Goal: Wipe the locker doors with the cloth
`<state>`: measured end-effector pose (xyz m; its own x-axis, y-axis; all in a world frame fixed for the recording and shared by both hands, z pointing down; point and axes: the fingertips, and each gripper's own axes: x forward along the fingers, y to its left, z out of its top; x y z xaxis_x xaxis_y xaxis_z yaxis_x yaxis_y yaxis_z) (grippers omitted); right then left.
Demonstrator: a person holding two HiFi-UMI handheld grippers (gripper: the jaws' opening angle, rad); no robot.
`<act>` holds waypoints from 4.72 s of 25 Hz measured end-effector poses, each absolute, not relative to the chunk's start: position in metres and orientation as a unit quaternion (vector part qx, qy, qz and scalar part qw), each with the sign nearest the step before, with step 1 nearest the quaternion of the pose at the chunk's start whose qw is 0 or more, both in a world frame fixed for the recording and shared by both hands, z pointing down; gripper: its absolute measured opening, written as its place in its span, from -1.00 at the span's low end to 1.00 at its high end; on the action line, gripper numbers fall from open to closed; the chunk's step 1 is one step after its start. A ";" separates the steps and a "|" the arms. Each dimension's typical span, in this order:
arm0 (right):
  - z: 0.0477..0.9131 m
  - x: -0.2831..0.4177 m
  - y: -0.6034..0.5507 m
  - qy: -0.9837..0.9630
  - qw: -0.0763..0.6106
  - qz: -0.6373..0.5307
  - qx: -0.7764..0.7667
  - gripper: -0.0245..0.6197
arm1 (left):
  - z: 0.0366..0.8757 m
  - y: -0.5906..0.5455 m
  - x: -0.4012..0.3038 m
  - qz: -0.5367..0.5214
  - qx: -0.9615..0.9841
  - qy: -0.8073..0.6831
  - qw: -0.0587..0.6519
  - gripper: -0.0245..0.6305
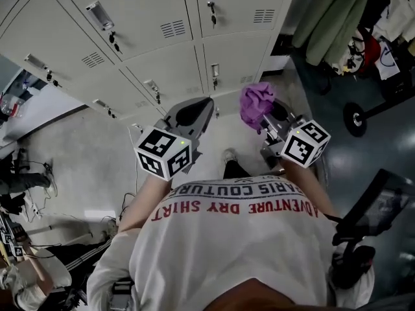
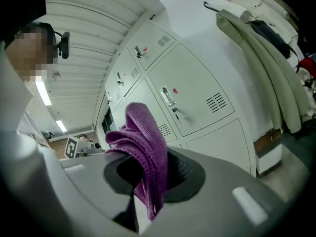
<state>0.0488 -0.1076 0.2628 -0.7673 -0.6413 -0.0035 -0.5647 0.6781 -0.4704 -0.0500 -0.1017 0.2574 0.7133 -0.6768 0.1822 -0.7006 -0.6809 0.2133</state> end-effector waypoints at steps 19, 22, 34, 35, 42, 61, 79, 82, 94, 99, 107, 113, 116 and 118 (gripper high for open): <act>0.312 0.003 -0.255 0.928 0.068 -0.215 -0.296 -0.70 | 0.321 -0.204 -0.077 0.043 0.885 -0.418 0.201 -0.92; 0.321 -0.013 -0.272 0.932 0.060 -0.209 -0.291 -0.70 | 0.328 -0.211 -0.083 0.044 0.881 -0.423 0.208 -0.92; 0.370 -0.049 -0.329 0.927 0.040 -0.184 -0.324 -0.70 | 0.348 -0.242 -0.093 0.043 0.872 -0.433 0.224 -0.92; 0.374 -0.051 -0.332 0.927 0.036 -0.182 -0.326 -0.70 | 0.349 -0.243 -0.094 0.043 0.871 -0.434 0.226 -0.92; 0.397 -0.064 -0.349 0.925 0.011 -0.182 -0.332 -0.70 | 0.356 -0.251 -0.099 0.043 0.865 -0.444 0.231 -0.92; 0.409 -0.041 -0.367 0.910 0.006 -0.152 -0.387 -0.70 | 0.363 -0.262 -0.097 0.033 0.855 -0.459 0.239 -0.92; 0.414 0.095 -0.394 0.862 0.001 -0.120 -0.493 -0.70 | 0.379 -0.267 -0.055 0.046 0.871 -0.420 0.253 -0.92; 0.415 0.116 -0.398 0.852 0.007 -0.128 -0.507 -0.70 | 0.382 -0.264 -0.051 0.053 0.873 -0.413 0.255 -0.92; 0.418 0.176 -0.409 0.812 0.021 -0.140 -0.565 -0.70 | 0.387 -0.259 -0.052 0.060 0.871 -0.415 0.255 -0.92; 0.418 0.167 -0.401 0.814 0.029 -0.150 -0.561 -0.70 | 0.388 -0.256 -0.056 0.057 0.870 -0.416 0.257 -0.92; 0.412 0.059 -0.348 0.883 0.013 -0.136 -0.450 -0.70 | 0.385 -0.250 -0.079 0.051 0.861 -0.436 0.256 -0.92; 0.443 -0.016 -0.327 0.910 -0.020 -0.137 -0.391 -0.70 | 0.387 -0.244 -0.107 0.050 0.848 -0.459 0.259 -0.92; 0.468 -0.041 -0.327 0.911 -0.044 -0.150 -0.381 -0.70 | 0.388 -0.242 -0.120 0.048 0.841 -0.470 0.263 -0.92; 0.481 -0.053 -0.331 0.910 -0.051 -0.164 -0.378 -0.70 | 0.390 -0.243 -0.128 0.047 0.837 -0.477 0.265 -0.92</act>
